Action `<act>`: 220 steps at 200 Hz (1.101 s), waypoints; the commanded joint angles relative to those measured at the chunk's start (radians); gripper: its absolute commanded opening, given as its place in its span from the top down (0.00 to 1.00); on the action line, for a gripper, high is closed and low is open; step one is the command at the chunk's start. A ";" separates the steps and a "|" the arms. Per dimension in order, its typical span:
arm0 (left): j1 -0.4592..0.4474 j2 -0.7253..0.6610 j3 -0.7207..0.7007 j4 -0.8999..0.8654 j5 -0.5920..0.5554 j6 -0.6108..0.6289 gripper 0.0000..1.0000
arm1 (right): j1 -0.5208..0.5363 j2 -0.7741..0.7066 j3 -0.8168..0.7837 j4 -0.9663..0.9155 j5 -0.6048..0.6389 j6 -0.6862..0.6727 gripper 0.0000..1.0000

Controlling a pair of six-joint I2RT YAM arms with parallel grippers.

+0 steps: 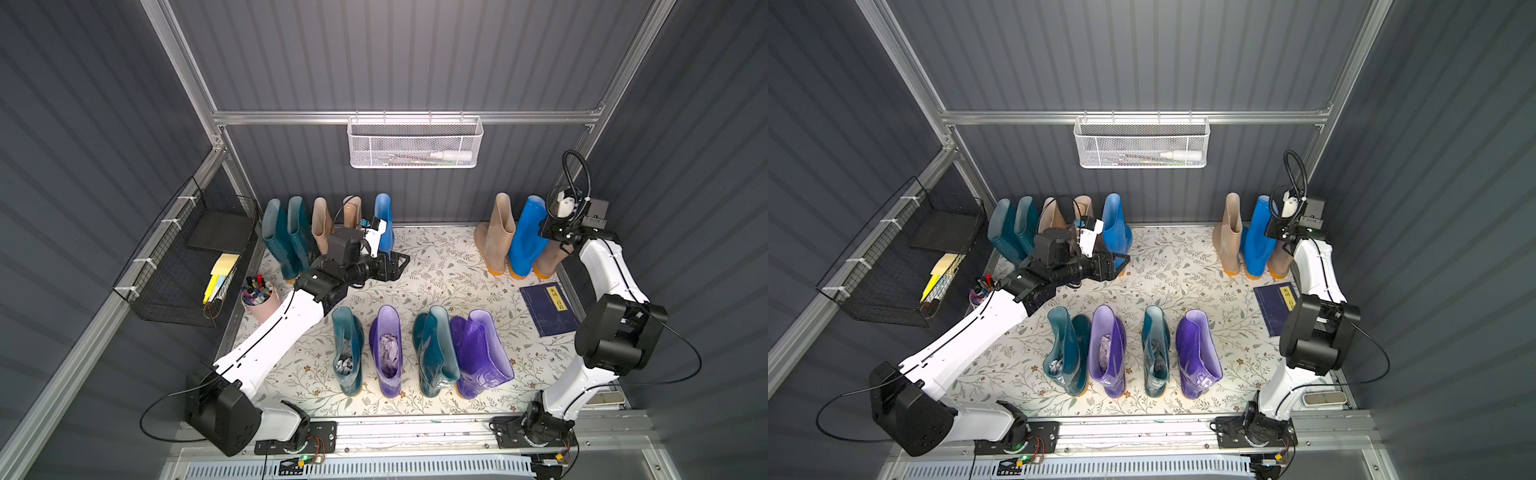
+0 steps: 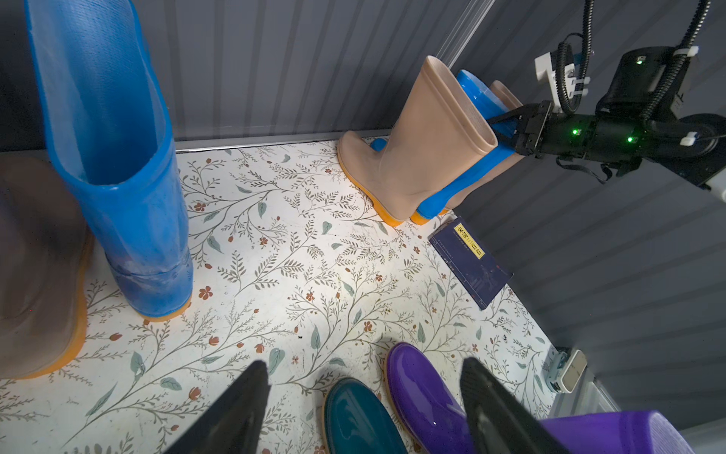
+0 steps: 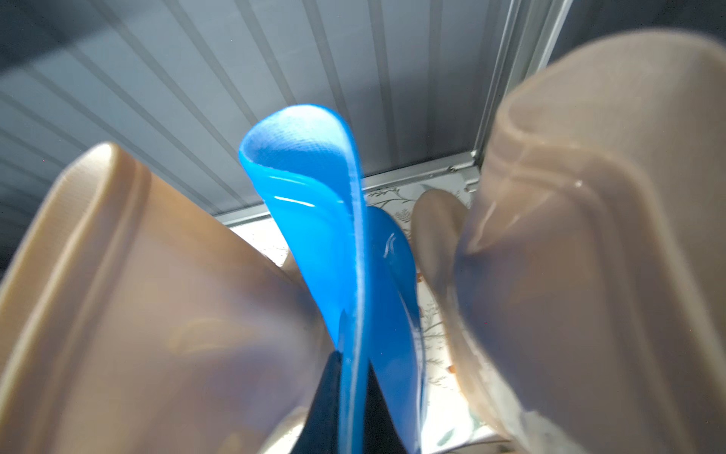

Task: Match and arrange rain boots in pairs
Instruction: Pick up the rain boot from the corner of the board.

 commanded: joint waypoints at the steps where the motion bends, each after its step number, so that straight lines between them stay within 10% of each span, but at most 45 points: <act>1: -0.006 0.013 0.036 -0.005 0.021 -0.009 0.21 | 0.001 -0.029 0.015 -0.007 -0.057 0.009 1.00; 220: -0.009 0.003 0.056 -0.030 0.042 0.019 0.22 | 0.112 -0.667 -0.228 -0.092 0.207 0.080 1.00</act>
